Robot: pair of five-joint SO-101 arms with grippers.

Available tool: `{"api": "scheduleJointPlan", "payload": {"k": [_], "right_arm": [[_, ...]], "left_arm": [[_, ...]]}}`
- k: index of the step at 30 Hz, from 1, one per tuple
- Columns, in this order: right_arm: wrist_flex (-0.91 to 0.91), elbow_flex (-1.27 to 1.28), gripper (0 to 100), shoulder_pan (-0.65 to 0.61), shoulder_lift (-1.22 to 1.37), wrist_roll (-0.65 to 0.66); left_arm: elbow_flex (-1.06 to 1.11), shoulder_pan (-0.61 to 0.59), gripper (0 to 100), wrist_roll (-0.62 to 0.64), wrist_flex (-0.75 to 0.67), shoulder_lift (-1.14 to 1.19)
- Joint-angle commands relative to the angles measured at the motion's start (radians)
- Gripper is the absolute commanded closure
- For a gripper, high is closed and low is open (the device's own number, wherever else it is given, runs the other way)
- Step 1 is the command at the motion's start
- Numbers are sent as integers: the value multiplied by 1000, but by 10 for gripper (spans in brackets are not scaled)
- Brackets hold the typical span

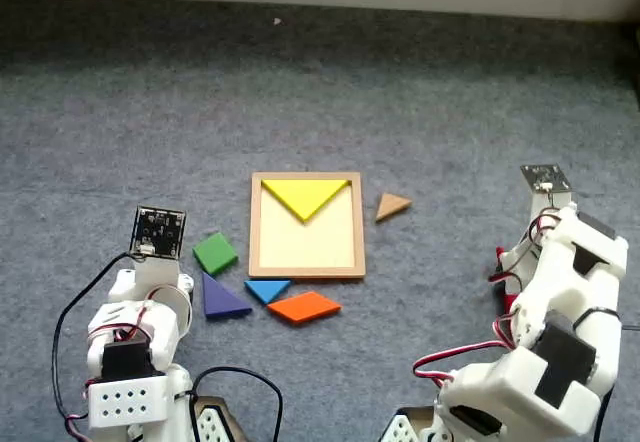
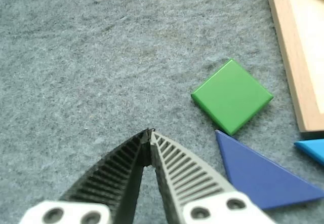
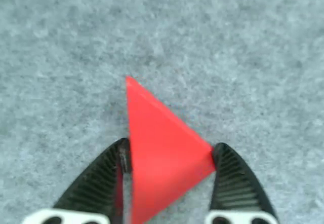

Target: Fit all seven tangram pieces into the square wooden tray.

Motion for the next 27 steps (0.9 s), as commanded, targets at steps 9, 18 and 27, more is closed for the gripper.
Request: {"api": "scheduleJointPlan", "payload": {"k": [9, 18, 27], "right_arm": [[12, 110, 908, -99, -232, -38], [84, 111, 907, -91, -306, -58], [280, 114, 701, -82, -308, -114]], "left_arm": [[-7, -15, 965, 8, -9, -8], [-7, -15, 965, 8, -9, -8], [-7, -15, 965, 8, -9, -8]]}}
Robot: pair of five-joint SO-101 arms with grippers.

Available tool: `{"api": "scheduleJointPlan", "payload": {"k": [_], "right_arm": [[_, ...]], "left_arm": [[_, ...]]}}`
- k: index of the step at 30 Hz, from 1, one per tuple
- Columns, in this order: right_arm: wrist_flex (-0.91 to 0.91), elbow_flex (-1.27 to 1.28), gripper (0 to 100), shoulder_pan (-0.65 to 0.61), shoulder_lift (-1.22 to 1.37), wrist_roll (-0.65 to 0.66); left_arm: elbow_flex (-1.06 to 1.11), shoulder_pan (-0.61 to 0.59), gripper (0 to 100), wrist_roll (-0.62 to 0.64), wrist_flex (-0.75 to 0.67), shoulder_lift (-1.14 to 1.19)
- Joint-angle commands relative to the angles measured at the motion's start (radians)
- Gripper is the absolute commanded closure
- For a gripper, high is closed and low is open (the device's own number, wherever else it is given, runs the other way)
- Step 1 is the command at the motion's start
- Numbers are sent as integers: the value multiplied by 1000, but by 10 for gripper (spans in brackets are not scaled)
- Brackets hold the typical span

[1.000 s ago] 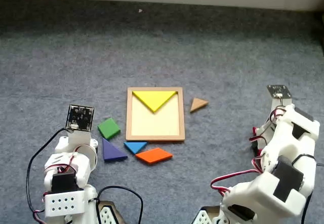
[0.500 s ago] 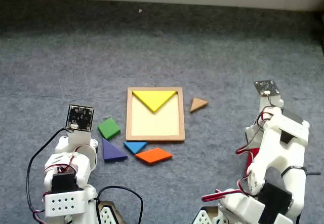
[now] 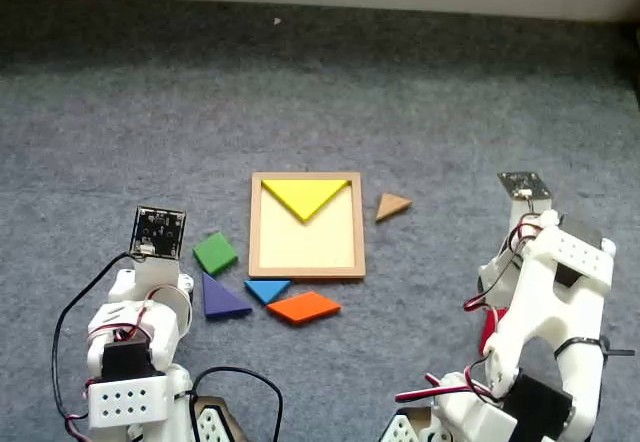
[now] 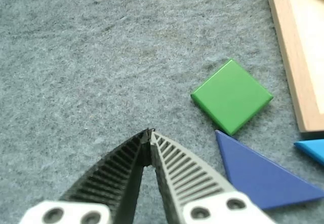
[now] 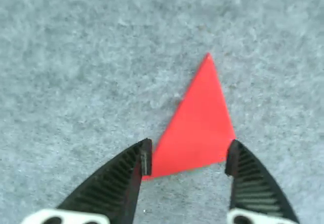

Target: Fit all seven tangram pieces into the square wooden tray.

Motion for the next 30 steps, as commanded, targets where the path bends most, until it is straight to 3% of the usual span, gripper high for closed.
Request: {"api": "scheduleJointPlan", "payload": {"k": [1, 5, 9, 22, 30], "right_arm": [[42, -2, 692, 8, -44, -91], [39, -2, 685, 8, -36, -126], [-73, 76, 685, 22, -42, -183], [-315, 232, 689, 62, -35, -181], [-311, 237, 814, 51, -42, -178]], "left_arm": [[-7, -15, 965, 8, -9, -8], [-7, -15, 965, 8, -9, -8], [-7, -15, 965, 8, -9, -8], [-7, -15, 965, 8, -9, -8], [-7, -15, 965, 8, -9, -8]]}}
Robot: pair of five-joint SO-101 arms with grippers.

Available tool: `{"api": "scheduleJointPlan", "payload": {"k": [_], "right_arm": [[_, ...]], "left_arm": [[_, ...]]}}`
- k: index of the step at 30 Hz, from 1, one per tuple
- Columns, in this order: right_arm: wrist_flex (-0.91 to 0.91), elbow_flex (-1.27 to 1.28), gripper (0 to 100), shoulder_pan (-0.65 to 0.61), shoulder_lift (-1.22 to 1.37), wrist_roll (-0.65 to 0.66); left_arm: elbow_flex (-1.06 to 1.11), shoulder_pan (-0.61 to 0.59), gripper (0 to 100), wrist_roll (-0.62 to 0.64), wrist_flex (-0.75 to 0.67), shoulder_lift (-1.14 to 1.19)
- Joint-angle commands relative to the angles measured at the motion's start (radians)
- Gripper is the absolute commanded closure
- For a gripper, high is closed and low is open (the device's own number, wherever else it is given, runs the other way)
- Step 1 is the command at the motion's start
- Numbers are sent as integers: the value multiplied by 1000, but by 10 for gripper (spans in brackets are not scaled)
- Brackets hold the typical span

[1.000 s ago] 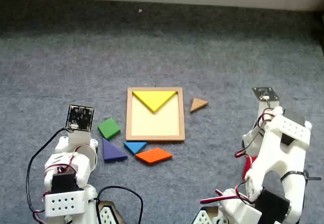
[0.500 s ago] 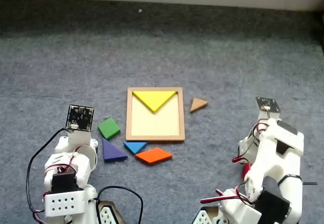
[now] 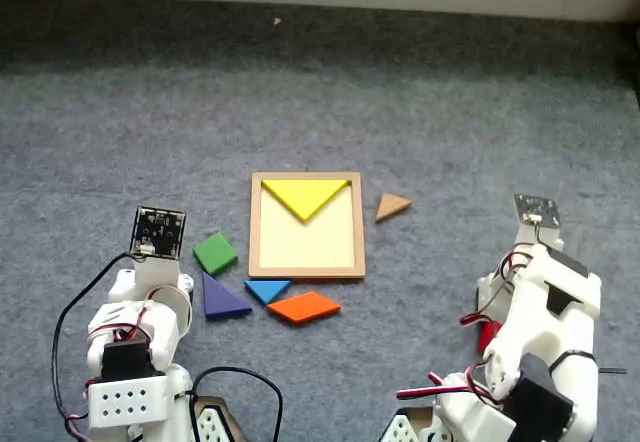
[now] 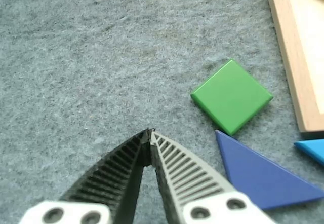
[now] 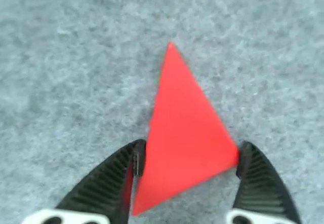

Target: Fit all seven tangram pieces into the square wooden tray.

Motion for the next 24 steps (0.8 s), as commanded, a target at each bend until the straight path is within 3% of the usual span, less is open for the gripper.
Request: {"api": "scheduleJointPlan", "payload": {"k": [1, 13, 24], "right_arm": [[-24, -1, 814, 1, -35, -2], [96, -58, 816, -24, -77, -2], [222, -24, 816, -228, -340, -61]], "left_arm": [[-7, -15, 965, 8, -9, -8], [-7, -15, 965, 8, -9, -8], [-7, -15, 965, 8, -9, -8]]}}
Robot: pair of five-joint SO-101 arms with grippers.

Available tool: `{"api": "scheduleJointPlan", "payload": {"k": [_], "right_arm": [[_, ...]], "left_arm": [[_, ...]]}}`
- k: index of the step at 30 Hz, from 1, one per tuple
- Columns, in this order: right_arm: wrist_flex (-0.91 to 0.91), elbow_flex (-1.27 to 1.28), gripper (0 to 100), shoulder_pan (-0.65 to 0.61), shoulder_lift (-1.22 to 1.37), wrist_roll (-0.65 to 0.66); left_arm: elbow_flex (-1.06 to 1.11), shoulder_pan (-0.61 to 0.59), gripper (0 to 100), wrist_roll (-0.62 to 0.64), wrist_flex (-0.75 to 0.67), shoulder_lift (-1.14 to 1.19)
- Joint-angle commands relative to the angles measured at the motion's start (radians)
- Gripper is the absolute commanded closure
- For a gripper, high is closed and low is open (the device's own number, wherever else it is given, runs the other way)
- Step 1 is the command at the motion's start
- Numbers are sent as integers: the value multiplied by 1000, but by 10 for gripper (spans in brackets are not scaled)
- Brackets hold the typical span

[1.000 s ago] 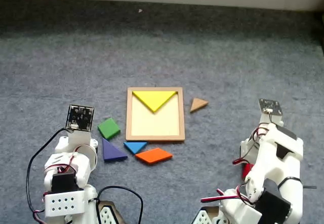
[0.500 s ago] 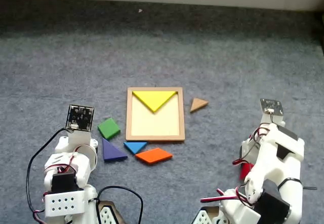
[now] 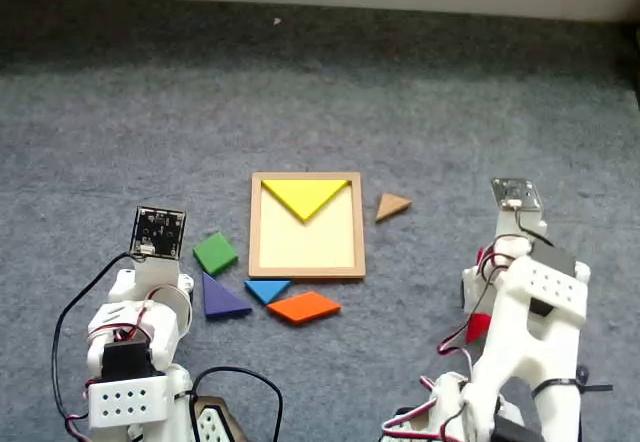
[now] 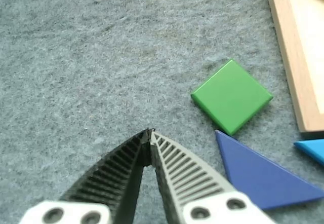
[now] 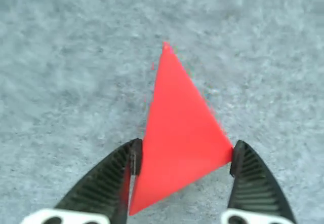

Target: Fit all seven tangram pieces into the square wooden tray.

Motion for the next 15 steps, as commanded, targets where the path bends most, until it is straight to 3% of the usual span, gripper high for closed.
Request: {"api": "scheduleJointPlan", "payload": {"k": [1, 15], "right_arm": [[42, -10, 816, -130, -117, -86], [44, -140, 816, -608, -25, -344]], "left_arm": [[-7, -15, 965, 8, -9, -8], [-7, -15, 965, 8, -9, -8]]}}
